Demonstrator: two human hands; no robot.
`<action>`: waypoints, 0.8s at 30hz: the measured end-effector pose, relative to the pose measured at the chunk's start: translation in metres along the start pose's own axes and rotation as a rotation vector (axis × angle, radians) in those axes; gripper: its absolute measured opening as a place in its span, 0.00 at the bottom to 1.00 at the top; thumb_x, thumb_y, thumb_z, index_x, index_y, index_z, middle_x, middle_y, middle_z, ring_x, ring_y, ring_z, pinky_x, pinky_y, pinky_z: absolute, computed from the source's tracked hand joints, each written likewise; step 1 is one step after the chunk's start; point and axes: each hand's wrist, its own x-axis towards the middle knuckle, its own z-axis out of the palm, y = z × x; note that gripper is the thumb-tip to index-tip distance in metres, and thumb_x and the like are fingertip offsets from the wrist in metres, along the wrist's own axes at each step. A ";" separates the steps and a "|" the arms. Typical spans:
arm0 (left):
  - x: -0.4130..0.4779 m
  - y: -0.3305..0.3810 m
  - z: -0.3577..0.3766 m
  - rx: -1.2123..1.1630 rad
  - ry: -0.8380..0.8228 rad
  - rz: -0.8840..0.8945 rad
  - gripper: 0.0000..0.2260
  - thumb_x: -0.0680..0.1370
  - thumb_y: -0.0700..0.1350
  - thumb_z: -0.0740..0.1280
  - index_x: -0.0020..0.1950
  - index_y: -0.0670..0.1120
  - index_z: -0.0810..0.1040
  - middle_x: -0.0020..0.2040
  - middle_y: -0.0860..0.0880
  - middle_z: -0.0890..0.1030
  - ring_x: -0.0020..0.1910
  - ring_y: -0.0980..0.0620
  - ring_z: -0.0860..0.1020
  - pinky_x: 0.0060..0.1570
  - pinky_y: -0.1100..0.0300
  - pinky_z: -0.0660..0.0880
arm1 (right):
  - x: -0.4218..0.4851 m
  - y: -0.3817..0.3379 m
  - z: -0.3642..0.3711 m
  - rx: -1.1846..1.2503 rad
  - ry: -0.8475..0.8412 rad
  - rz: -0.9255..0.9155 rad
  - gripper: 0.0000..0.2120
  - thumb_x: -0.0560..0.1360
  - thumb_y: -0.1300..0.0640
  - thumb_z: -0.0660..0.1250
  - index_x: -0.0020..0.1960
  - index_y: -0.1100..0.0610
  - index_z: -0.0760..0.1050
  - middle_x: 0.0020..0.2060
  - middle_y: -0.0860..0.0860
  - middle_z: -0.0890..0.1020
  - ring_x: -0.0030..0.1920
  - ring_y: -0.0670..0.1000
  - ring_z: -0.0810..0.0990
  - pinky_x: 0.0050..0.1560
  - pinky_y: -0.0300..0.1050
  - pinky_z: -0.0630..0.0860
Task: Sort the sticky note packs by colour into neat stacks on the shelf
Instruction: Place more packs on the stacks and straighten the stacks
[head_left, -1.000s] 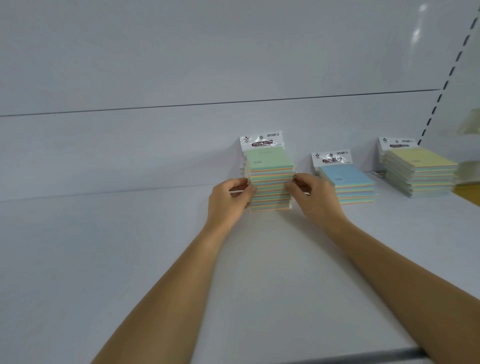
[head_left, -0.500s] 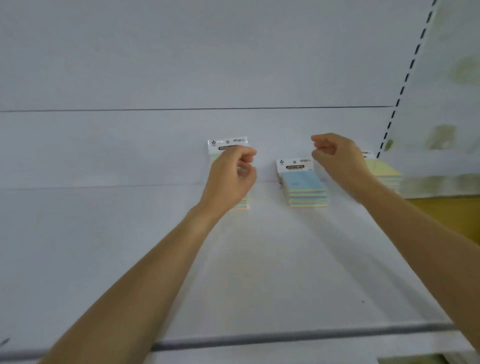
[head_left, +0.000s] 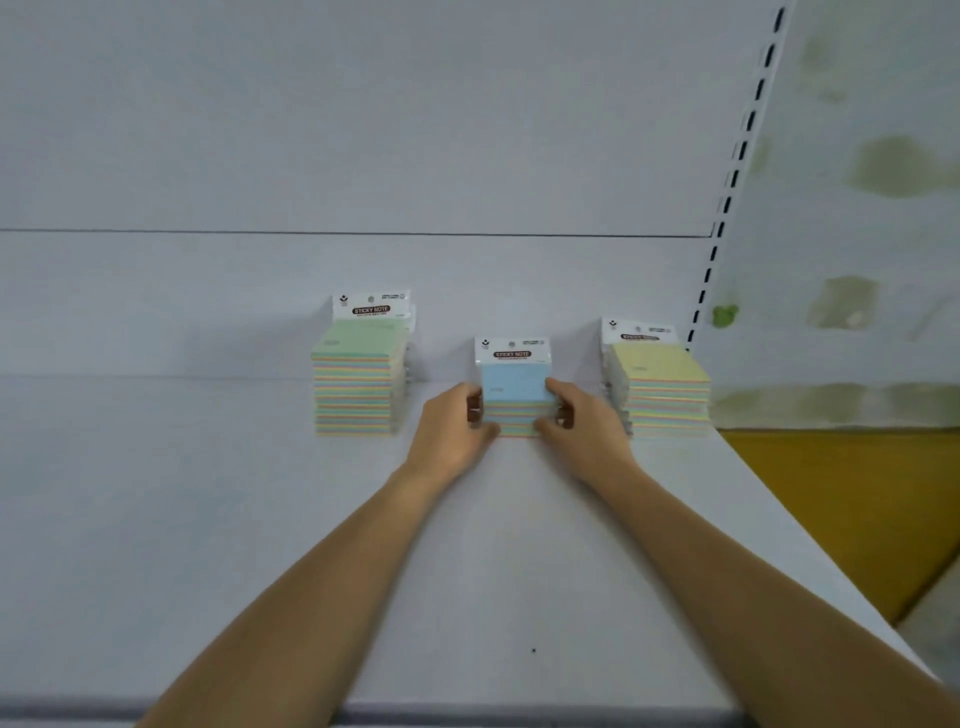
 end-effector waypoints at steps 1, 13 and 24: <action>0.000 -0.001 0.001 -0.011 0.019 0.008 0.17 0.70 0.35 0.71 0.59 0.37 0.76 0.57 0.41 0.81 0.54 0.45 0.80 0.45 0.72 0.67 | 0.001 0.001 0.000 -0.013 -0.012 -0.008 0.25 0.74 0.62 0.64 0.70 0.58 0.65 0.62 0.57 0.77 0.58 0.54 0.78 0.53 0.34 0.65; 0.001 0.001 0.000 -0.095 0.034 -0.050 0.14 0.71 0.41 0.71 0.56 0.41 0.79 0.51 0.50 0.81 0.47 0.54 0.79 0.44 0.72 0.68 | -0.003 0.002 0.002 -0.056 -0.019 -0.032 0.25 0.72 0.65 0.63 0.69 0.60 0.67 0.61 0.63 0.76 0.60 0.60 0.75 0.61 0.47 0.70; 0.001 0.000 -0.004 -0.133 -0.006 -0.066 0.19 0.69 0.36 0.72 0.59 0.39 0.76 0.55 0.44 0.81 0.45 0.54 0.76 0.35 0.82 0.68 | -0.004 0.001 0.002 -0.002 0.050 0.002 0.21 0.73 0.63 0.64 0.66 0.58 0.71 0.59 0.59 0.75 0.56 0.56 0.77 0.59 0.39 0.70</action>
